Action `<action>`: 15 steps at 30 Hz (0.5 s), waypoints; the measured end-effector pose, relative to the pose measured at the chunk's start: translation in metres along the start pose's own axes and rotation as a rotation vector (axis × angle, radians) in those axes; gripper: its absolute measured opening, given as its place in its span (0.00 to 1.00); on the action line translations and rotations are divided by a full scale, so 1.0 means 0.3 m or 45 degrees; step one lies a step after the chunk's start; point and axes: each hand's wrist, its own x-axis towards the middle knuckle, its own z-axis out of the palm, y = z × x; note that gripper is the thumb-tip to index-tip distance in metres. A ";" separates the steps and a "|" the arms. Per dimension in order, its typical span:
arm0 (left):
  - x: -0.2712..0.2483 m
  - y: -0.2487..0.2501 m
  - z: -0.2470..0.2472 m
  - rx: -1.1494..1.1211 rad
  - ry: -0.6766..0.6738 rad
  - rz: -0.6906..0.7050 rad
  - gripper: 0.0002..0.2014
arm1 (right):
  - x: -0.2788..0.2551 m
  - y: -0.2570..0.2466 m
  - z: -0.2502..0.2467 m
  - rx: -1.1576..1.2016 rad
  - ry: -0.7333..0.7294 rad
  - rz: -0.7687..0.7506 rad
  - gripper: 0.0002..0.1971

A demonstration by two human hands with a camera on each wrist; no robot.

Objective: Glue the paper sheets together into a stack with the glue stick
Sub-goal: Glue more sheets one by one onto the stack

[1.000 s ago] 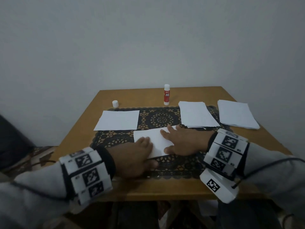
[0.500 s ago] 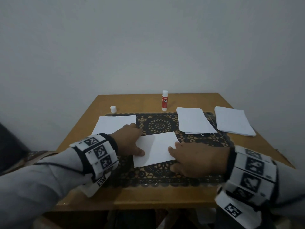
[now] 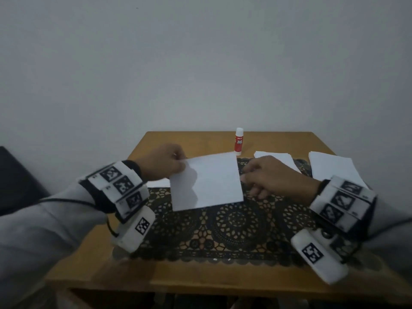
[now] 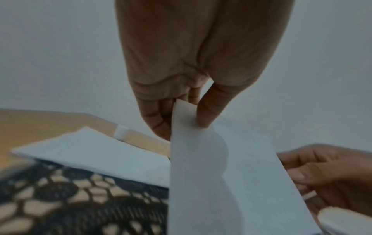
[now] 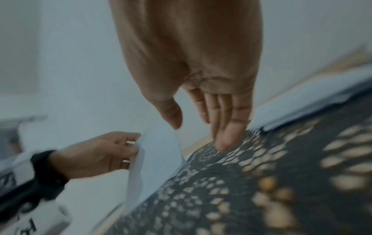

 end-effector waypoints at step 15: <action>0.167 -0.272 -0.113 -0.129 0.122 -0.584 0.24 | 0.356 -0.198 0.245 0.358 -0.195 0.260 0.07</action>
